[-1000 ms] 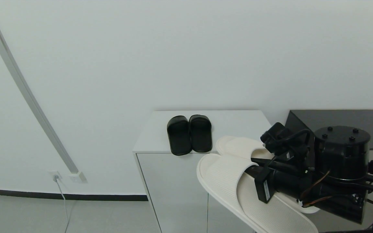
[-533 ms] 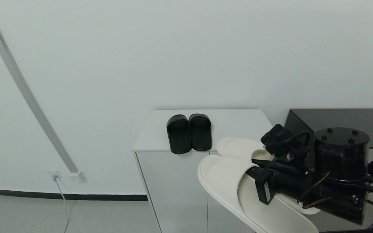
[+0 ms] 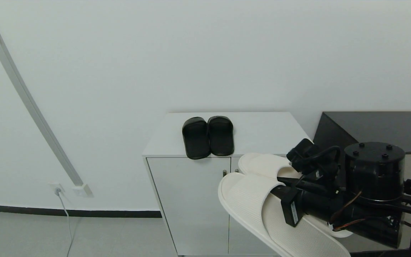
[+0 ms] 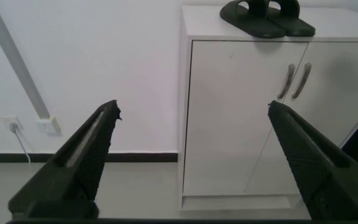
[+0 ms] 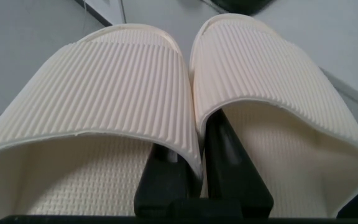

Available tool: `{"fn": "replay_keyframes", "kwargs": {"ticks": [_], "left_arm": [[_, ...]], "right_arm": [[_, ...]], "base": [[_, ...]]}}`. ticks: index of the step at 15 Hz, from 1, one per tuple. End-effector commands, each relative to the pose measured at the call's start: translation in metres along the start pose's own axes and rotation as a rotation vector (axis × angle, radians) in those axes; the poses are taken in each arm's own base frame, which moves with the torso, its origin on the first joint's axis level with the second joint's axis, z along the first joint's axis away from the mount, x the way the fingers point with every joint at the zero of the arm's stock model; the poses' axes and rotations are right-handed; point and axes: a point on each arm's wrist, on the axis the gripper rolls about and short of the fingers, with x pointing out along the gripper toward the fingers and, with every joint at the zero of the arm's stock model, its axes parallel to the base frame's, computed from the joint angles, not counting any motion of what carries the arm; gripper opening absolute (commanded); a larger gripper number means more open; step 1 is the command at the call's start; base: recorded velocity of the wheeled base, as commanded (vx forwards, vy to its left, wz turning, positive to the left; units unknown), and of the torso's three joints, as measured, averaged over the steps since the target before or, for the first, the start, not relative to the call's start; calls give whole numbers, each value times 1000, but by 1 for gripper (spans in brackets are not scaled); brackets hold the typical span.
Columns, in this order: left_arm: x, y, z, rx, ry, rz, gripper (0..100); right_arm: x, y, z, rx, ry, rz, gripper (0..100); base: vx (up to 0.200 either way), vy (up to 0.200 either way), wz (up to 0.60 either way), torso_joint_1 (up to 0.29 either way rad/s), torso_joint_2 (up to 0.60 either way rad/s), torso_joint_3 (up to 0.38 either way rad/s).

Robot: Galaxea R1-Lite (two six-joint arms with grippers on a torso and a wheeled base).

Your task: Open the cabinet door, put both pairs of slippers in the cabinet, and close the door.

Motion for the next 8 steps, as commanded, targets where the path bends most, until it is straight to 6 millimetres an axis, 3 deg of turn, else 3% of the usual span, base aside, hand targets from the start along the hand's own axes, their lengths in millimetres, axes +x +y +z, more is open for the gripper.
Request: {"fn": "replay_keyframes", "kwargs": {"ticks": [1,8], "left_arm": [[0,0,0,0,0,0,100],[0,0,0,0,0,2,100]], "right_arm": [[3,0,-3,-1,12,1,0],[3,1,-6,-3,23,2,0]], "base": [[0,0,0,-173,408,222],[0,0,0,-223,537,312]]}}
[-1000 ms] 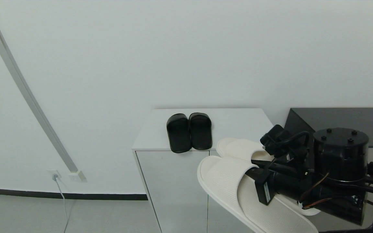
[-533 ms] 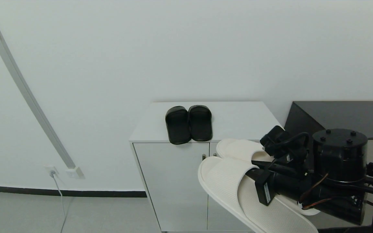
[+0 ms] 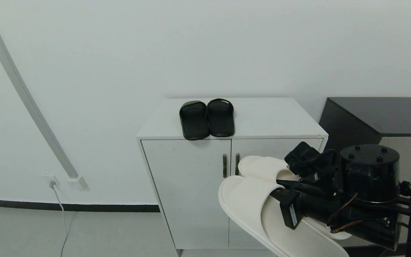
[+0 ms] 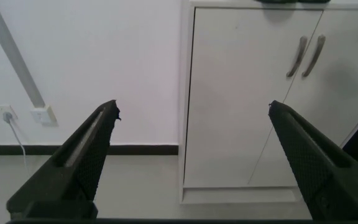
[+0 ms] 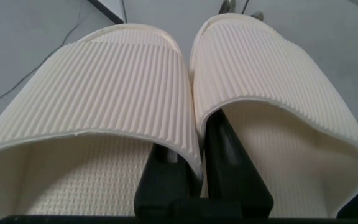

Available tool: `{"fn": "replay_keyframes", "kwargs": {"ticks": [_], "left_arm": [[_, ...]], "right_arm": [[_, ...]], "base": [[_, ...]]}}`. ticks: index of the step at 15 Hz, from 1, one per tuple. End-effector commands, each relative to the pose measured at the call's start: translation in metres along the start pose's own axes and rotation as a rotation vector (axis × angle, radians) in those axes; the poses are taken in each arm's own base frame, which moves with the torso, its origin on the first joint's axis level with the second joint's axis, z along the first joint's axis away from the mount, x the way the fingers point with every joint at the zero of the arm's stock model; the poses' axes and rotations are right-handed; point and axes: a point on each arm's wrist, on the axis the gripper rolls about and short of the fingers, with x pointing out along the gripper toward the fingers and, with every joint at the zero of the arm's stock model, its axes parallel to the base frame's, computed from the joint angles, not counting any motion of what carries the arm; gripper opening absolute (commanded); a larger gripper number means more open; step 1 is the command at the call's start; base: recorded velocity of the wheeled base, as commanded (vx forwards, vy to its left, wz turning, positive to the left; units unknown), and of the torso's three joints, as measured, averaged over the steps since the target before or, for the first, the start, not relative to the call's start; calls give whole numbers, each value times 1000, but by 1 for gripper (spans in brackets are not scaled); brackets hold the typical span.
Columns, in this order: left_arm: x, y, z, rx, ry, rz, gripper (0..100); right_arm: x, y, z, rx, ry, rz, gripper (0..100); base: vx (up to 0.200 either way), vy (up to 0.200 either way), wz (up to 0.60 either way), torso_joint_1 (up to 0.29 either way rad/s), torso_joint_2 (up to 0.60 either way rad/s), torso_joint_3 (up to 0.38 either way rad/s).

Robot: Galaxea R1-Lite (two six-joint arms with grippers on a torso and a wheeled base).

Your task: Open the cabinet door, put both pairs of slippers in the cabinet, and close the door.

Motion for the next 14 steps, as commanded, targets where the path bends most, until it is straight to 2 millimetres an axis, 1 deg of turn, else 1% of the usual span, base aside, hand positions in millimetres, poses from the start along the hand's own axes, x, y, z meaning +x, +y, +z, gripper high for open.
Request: {"fn": "replay_keyframes", "kwargs": {"ticks": [1,7,14], "left_arm": [[0,0,0,0,0,0,100],[0,0,0,0,0,0,100],[0,0,0,0,0,0,100]], "right_arm": [[1,0,-2,-1,6,1,0],[0,1,-3,-3,11,3,0],[0,3,-5,-5,17,8,0]], "base": [[0,0,0,-207,535,315],[0,0,0,-190,511,321],[0,0,0,-144,476,332]]}}
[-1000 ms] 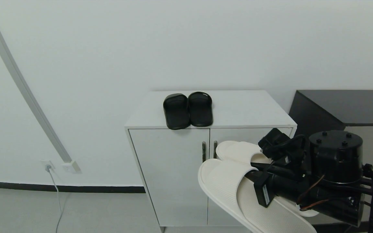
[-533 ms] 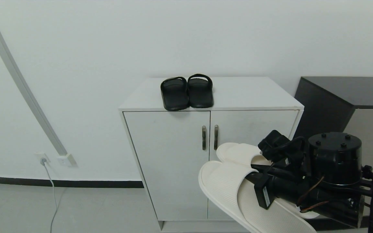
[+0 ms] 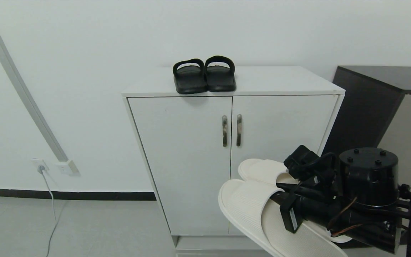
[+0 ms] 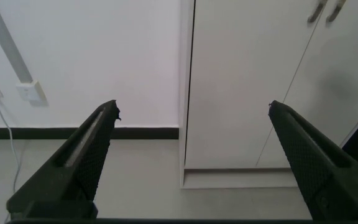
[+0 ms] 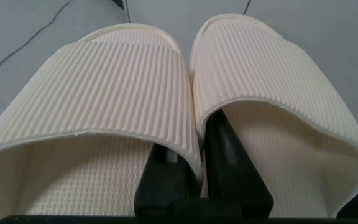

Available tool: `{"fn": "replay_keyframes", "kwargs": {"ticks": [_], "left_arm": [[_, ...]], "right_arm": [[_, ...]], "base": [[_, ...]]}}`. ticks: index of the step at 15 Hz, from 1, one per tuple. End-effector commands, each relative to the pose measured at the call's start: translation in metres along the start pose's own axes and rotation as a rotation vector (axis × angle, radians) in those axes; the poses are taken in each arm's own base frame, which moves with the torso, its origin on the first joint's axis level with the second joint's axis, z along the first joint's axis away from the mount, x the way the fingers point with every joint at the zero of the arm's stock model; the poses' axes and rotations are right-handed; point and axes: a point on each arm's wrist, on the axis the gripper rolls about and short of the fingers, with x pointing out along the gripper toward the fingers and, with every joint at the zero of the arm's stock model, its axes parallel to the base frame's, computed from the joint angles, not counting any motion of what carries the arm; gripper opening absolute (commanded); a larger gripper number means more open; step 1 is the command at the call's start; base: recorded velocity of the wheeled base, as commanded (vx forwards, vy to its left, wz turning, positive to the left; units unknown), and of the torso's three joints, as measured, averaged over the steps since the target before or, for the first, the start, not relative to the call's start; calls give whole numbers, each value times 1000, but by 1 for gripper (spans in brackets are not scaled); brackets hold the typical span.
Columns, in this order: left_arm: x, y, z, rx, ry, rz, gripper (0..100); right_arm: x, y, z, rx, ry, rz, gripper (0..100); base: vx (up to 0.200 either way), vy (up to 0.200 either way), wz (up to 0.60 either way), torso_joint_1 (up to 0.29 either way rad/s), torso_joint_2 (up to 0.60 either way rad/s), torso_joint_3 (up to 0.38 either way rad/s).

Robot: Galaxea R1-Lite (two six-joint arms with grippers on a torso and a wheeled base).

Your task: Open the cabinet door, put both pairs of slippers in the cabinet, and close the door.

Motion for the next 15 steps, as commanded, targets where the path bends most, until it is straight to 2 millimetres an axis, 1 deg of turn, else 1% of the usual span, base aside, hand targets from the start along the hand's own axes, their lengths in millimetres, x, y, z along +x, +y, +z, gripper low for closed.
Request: {"fn": "replay_keyframes", "kwargs": {"ticks": [1,5,8,9,15], "left_arm": [[0,0,0,0,0,1,100],[0,0,0,1,0,1,100],[0,0,0,1,0,-2,100],[0,0,0,9,0,-2,100],[0,0,2,44,0,-2,100]], "right_arm": [[0,0,0,-1,2,1,0],[0,0,-1,-2,5,1,0],[0,0,-2,-2,6,1,0],[0,0,-2,0,8,0,0],[-1,0,-1,-2,-8,0,0]], "base": [[0,0,0,-105,466,349],[0,0,0,-85,448,364],[0,0,0,-33,444,408],[0,0,0,2,168,178],[0,0,0,0,0,0]]}}
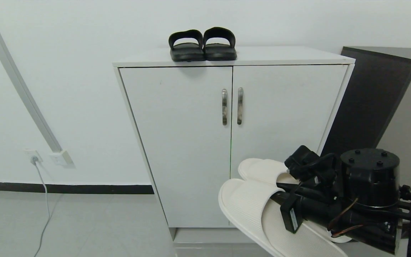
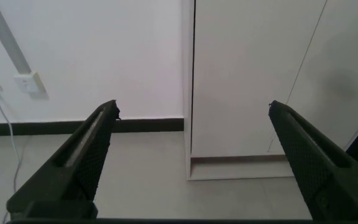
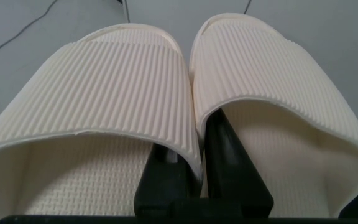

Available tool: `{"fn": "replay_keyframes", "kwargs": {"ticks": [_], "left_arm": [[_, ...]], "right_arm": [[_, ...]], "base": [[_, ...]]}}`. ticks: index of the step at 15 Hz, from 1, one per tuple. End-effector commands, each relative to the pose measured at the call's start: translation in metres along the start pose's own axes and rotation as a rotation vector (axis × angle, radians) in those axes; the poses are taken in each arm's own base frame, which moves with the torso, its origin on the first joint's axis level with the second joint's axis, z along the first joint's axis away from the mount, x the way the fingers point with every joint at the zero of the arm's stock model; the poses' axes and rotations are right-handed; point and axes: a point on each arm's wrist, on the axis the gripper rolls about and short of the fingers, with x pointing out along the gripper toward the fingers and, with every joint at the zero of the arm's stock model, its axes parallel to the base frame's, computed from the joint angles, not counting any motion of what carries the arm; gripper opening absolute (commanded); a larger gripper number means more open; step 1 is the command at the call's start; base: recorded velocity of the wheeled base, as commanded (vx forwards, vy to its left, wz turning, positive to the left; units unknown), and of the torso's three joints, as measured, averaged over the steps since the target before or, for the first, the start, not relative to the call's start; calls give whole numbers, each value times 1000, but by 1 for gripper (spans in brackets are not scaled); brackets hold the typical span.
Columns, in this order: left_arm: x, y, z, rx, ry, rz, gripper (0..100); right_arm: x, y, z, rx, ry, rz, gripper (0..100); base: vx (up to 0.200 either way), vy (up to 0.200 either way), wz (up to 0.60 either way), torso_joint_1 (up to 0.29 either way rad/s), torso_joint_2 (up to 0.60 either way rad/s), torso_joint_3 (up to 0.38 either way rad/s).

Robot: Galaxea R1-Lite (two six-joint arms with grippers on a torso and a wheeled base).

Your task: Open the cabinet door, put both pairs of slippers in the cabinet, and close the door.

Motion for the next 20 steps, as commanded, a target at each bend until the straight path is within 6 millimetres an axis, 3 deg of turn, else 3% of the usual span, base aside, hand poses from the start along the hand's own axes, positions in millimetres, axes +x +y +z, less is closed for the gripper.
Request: {"fn": "replay_keyframes", "kwargs": {"ticks": [1,3,4,8,12,15,17,18,20], "left_arm": [[0,0,8,10,-9,-3,100],[0,3,81,-170,-75,-34,100],[11,2,94,-178,-25,-68,100],[75,-6,108,-130,149,-315,100],[129,-18,125,-129,145,-528,100],[167,-47,144,-113,109,-705,100],[184,-77,157,-108,83,-835,100],[188,-82,158,-107,86,-850,100],[220,-120,163,-97,113,-901,100]], "right_arm": [[-2,1,-3,-1,-1,2,0],[0,1,-3,0,-36,-1,0],[2,1,-3,-1,-47,-10,0],[3,1,-8,-12,-57,-5,0],[3,2,-10,-12,-52,-3,0],[-5,13,-4,-26,-86,28,0],[-5,15,-4,-28,-85,34,0],[-5,15,-4,-28,-85,34,0],[-3,12,-5,-23,-81,26,0]], "base": [[0,0,0,-17,217,163],[0,0,0,2,110,56],[0,0,0,0,0,0],[0,0,0,0,0,0],[0,0,0,0,0,0],[0,0,0,0,0,0],[0,0,0,0,0,0],[0,0,0,0,0,0],[0,0,0,0,0,0]]}}
